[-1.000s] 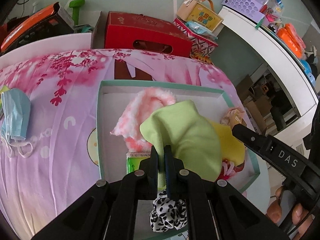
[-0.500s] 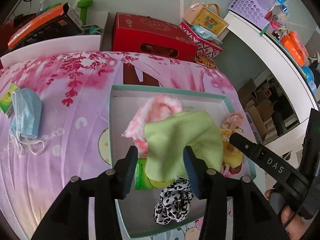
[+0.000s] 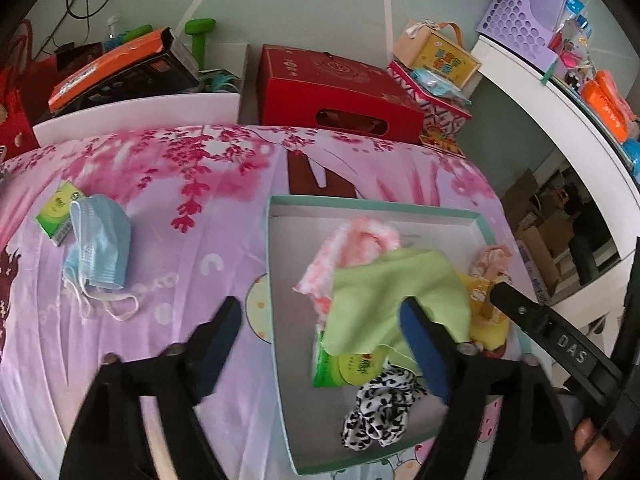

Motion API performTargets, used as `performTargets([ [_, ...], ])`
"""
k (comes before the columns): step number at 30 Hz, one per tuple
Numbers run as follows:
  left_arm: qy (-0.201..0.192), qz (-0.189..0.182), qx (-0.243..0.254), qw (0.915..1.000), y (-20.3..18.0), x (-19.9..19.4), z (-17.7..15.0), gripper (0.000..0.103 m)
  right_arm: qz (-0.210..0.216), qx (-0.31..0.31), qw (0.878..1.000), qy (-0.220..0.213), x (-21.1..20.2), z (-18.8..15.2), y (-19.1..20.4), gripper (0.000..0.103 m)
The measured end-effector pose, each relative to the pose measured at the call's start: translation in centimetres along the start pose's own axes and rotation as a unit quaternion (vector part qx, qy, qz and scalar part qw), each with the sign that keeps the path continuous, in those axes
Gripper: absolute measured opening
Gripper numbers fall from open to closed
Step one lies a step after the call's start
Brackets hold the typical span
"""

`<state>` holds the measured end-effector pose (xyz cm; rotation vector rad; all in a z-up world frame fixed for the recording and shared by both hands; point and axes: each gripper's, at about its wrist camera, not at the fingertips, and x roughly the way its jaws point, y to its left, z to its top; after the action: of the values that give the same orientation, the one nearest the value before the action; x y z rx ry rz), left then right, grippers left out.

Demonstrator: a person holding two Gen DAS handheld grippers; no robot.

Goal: Organize soft objects
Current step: 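Open both tools to drop the cloth and yellow packet into the tray, then move both open tools back to the blue mask and green tissue packet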

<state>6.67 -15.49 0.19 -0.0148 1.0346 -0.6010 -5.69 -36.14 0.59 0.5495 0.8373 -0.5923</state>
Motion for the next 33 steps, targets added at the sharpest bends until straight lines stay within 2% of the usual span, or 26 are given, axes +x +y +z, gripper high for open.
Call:
performTargets([
  [3,-0.003,0.008,0.004,1.0,0.0,0.0,0.0,0.087,-0.001,-0.001,1.0,-0.003,-0.1,0.0,0.0,0.098],
  [8,-0.014,0.027,0.013,0.9994,-0.1,-0.1,-0.1,0.1,-0.005,-0.004,1.0,-0.005,-0.2,0.1,0.1,0.102],
  [15,-0.015,0.039,0.008,0.9991,0.5,-0.4,0.1,0.1,-0.003,-0.013,1.0,-0.01,-0.6,0.0,0.7,0.103],
  [22,-0.02,0.056,-0.011,0.9982,2.3,-1.3,0.4,0.1,0.013,-0.038,0.999,-0.015,-1.2,-0.3,3.1,0.103],
  [27,-0.025,0.068,-0.029,0.9969,4.3,-2.4,0.7,0.1,0.032,-0.062,0.997,-0.019,-1.8,-0.7,5.5,0.103],
  [33,-0.034,0.112,-0.066,0.9909,8.7,-4.2,0.8,0.1,0.056,-0.099,0.993,-0.024,-2.6,-1.6,9.1,0.103],
])
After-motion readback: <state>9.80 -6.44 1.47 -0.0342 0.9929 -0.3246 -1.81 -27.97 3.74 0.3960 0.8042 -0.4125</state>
